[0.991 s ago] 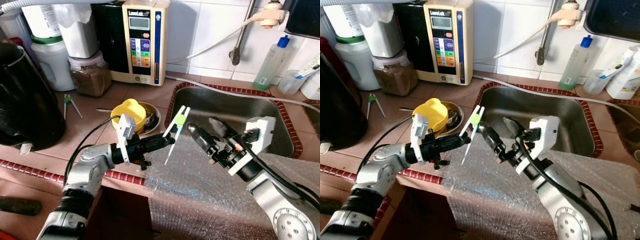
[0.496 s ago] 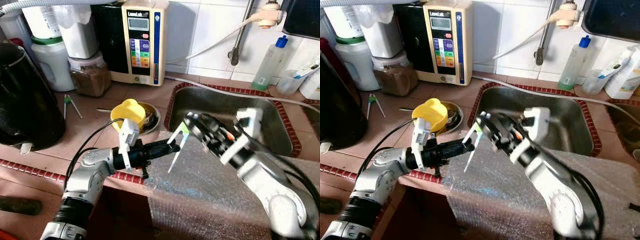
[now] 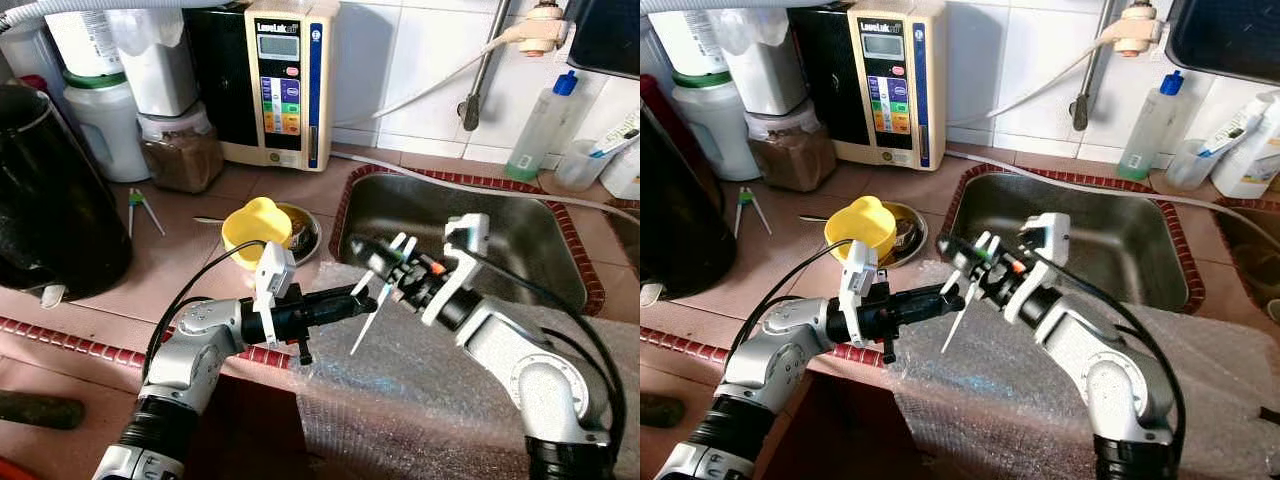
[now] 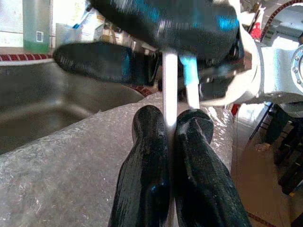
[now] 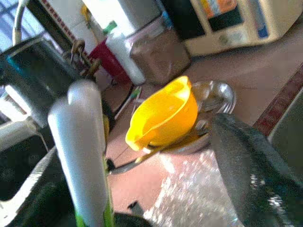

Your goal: Kitchen organization

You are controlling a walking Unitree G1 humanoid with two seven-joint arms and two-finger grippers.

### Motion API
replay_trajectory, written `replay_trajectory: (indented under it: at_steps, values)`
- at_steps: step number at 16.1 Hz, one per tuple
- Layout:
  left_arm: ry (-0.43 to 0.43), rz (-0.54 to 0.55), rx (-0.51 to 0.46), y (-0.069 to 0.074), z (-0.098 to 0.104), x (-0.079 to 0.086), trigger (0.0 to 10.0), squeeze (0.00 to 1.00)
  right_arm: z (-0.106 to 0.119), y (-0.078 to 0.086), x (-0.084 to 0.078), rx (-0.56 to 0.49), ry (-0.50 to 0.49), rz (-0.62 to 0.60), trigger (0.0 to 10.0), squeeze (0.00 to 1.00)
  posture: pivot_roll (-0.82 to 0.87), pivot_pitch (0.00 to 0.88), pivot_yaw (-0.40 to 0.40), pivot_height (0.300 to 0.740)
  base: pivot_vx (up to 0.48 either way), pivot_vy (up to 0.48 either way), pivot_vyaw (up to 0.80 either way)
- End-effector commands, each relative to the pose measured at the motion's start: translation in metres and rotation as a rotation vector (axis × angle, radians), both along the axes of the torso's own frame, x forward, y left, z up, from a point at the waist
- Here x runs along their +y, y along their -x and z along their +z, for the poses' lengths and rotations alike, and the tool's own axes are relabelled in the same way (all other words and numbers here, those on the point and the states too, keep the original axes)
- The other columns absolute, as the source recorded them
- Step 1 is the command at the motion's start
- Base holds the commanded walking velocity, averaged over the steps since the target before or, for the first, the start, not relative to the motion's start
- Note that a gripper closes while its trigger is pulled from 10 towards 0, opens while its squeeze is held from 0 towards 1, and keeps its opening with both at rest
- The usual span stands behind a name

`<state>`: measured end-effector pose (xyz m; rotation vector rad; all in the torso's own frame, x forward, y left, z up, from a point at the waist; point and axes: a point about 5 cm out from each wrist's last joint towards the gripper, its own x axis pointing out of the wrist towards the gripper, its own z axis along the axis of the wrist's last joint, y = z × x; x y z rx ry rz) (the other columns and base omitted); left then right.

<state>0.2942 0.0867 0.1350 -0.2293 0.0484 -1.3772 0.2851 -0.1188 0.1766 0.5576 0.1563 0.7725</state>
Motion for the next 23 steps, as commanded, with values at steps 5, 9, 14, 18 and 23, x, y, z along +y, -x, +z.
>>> replay_trajectory:
  at_steps: [5, 9, 14, 18, 23]
  values:
    - [-0.005, -0.014, -0.037, 0.001, 0.006, -0.006, 0.0, 0.0, -0.006, -0.006, 0.004, 0.052, 0.005, 0.056, 0.0, 0.0, 0.0, 0.0, -0.004, 0.74, 0.0, 0.0, 0.0]
    - [0.0, -0.017, -0.03, 0.001, 0.006, -0.008, 0.0, 0.0, -0.007, -0.011, -0.001, 0.061, 0.016, 0.056, 0.0, 0.0, 0.0, 0.0, -0.004, 0.74, 0.0, 0.0, 0.0]
    - [0.005, -0.028, -0.026, 0.002, 0.005, -0.009, 0.0, 0.0, -0.008, -0.015, -0.002, 0.055, 0.014, 0.04, 0.0, 0.0, 0.01, 0.0, 0.002, 0.74, 0.0, 0.0, 0.0]
    - [0.008, -0.032, -0.022, 0.002, 0.005, -0.01, 0.0, 0.0, -0.009, -0.015, -0.003, 0.053, 0.009, 0.024, 0.0, 0.0, 0.0, 0.0, 0.007, 0.74, 0.0, 0.0, 0.0]
    - [0.019, -0.028, -0.023, 0.0, 0.006, -0.012, 0.4, 0.0, -0.012, -0.014, 0.0, 0.048, -0.001, -0.001, 0.0, 0.0, 0.0, 0.0, 0.014, 0.74, 0.0, 0.0, 0.0]
